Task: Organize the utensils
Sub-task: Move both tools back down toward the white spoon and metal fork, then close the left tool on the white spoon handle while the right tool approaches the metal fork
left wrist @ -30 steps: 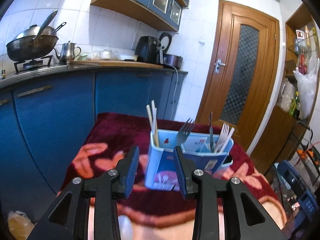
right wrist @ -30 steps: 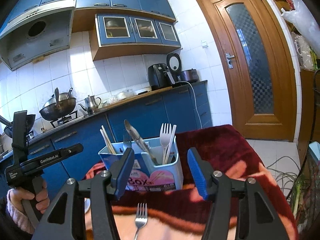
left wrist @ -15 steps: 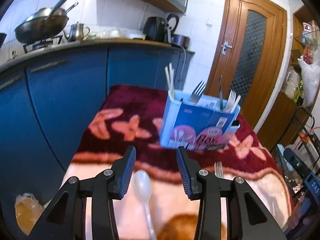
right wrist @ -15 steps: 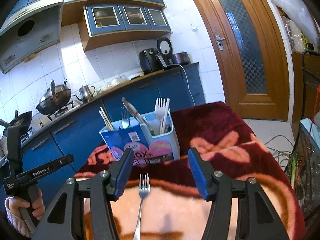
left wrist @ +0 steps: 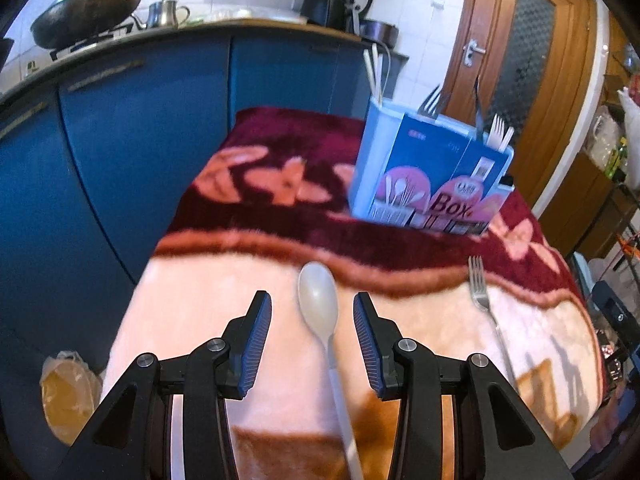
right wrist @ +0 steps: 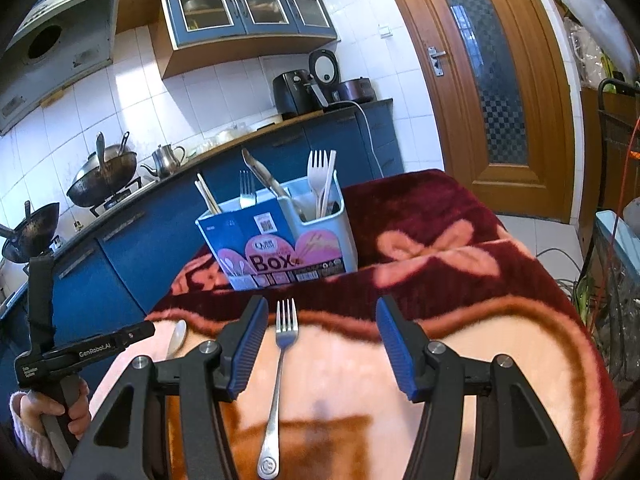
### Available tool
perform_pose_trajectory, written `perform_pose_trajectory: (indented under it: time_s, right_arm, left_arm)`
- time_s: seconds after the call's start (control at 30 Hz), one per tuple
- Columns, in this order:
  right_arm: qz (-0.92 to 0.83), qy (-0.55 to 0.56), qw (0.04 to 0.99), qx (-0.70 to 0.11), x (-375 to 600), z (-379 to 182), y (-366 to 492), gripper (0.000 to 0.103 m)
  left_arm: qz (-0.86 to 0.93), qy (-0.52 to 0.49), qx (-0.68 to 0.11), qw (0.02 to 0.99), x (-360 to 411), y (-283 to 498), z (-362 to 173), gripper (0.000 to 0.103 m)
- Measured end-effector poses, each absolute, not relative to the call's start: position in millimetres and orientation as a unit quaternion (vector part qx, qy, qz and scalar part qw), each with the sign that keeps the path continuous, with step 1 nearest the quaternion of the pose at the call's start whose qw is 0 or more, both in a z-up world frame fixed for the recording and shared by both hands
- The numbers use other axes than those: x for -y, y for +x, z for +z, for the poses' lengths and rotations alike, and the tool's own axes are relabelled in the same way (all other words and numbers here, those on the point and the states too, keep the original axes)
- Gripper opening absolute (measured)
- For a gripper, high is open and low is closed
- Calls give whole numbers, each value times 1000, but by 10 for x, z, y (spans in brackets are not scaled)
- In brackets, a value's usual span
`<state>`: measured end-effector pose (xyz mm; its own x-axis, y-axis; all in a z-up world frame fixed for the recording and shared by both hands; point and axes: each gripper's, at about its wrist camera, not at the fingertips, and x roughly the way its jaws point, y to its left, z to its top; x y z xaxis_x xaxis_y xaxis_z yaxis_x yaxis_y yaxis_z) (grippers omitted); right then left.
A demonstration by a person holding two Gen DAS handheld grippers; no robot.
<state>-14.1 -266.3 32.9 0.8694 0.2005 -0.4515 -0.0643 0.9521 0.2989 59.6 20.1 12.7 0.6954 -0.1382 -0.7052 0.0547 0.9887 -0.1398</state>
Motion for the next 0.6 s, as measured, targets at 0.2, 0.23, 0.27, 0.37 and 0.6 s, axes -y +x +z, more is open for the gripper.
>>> perform_pose_trajectory:
  time_s: [0.2,0.23,0.27,0.37,0.6]
  right_arm:
    - [62,146,952,-261,2702,224,-124,60]
    - [62,146,952,-263,2706,213,-120,60]
    - [60,148,951,-265,2719,197,-115,60]
    - [58,153,949,-270,2751,156,-111,60]
    - [56,164,945,-277,2824,72,-96,60]
  left_arm:
    - [-58,-37,-415,907,-149,606,-22,44]
    - [-58,-36,-419,906,-141,610,-36,44]
    - [-58,-33,-424,903,-131,617,-58,44]
    - [-59,-26,-434,899,-102,637,-110,44]
    - [-72,-4,-456,887,1,699,-193,43]
